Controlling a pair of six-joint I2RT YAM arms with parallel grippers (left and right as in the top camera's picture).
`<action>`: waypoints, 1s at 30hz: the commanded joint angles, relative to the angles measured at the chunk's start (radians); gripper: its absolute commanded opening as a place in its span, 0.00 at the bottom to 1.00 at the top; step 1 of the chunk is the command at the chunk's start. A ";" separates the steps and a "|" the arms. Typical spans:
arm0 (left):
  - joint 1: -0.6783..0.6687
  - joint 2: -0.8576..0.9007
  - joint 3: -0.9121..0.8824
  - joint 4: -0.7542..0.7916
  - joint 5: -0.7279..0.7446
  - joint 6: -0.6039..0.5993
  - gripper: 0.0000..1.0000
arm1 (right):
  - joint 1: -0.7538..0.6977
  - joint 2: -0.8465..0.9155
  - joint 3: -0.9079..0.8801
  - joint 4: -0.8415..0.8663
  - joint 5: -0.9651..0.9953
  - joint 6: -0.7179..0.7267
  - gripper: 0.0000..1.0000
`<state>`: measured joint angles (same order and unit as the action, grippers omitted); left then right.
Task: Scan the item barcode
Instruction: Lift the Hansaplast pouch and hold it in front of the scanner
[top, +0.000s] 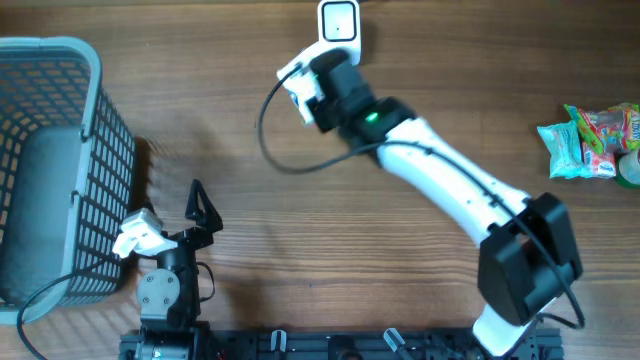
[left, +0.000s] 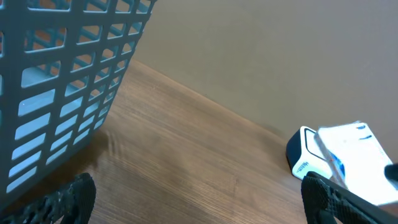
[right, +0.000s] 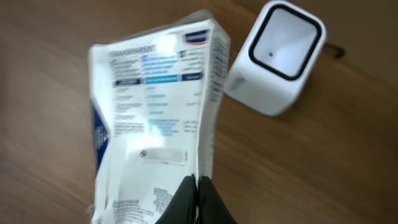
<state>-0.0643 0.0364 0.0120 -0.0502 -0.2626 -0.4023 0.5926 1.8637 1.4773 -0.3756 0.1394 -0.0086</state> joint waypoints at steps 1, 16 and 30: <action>0.005 -0.003 -0.006 0.002 0.005 -0.002 1.00 | -0.128 0.023 0.006 0.076 -0.462 0.203 0.05; 0.005 -0.003 -0.006 0.002 0.005 -0.003 1.00 | -0.400 0.634 0.007 1.362 -1.311 1.491 0.04; 0.005 -0.003 -0.006 0.002 0.005 -0.002 1.00 | -0.500 0.657 0.061 1.374 -1.204 1.501 0.04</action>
<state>-0.0643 0.0383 0.0120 -0.0509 -0.2626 -0.4023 0.1070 2.5080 1.4952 0.9924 -1.1049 1.4876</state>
